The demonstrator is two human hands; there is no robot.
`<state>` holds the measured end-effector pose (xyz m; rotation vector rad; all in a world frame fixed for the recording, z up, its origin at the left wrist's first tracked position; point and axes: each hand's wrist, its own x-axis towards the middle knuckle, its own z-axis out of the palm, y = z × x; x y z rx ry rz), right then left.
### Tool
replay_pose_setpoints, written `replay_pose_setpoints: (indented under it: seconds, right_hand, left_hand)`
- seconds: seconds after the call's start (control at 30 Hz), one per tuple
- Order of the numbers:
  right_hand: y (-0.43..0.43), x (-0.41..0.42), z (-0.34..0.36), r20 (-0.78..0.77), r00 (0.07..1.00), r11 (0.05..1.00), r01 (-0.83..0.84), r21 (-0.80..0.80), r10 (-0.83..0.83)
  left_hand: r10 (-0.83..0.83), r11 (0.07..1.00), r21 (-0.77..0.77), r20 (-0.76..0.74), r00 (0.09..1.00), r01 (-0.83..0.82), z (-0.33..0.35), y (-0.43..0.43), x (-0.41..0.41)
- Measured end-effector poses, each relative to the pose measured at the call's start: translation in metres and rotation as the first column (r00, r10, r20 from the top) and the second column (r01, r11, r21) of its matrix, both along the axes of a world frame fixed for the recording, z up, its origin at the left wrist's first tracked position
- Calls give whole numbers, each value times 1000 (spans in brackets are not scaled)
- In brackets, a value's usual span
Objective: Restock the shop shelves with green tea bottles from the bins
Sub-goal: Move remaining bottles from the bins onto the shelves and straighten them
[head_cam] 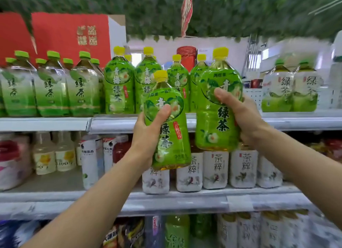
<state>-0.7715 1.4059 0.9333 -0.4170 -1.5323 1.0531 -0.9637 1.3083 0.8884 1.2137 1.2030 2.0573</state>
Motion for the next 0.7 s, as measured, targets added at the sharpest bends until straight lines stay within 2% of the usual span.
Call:
replay_pose_setpoints:
  seconds: [0.13,0.3,0.47,0.6,0.7]
  right_hand:
    - [40,14,42,-58,997,996,47,75,-42]
    - [93,20,70,-157,969,971,210,111,-192]
    - [148,23,69,-96,954,952,294,86,-286]
    - [184,23,61,7,971,970,239,46,-239]
    - [200,20,60,28,983,984,179,4,-179]
  left_hand:
    - [57,998,19,-26,998,-56,18,27,20]
    - [149,989,21,-72,986,-148,36,57,32]
    - [166,984,-54,-65,984,-169,43,68,24]
    - [102,989,-105,-8,995,-102,45,70,16]
    - [64,991,-120,31,997,-60,48,72,16]
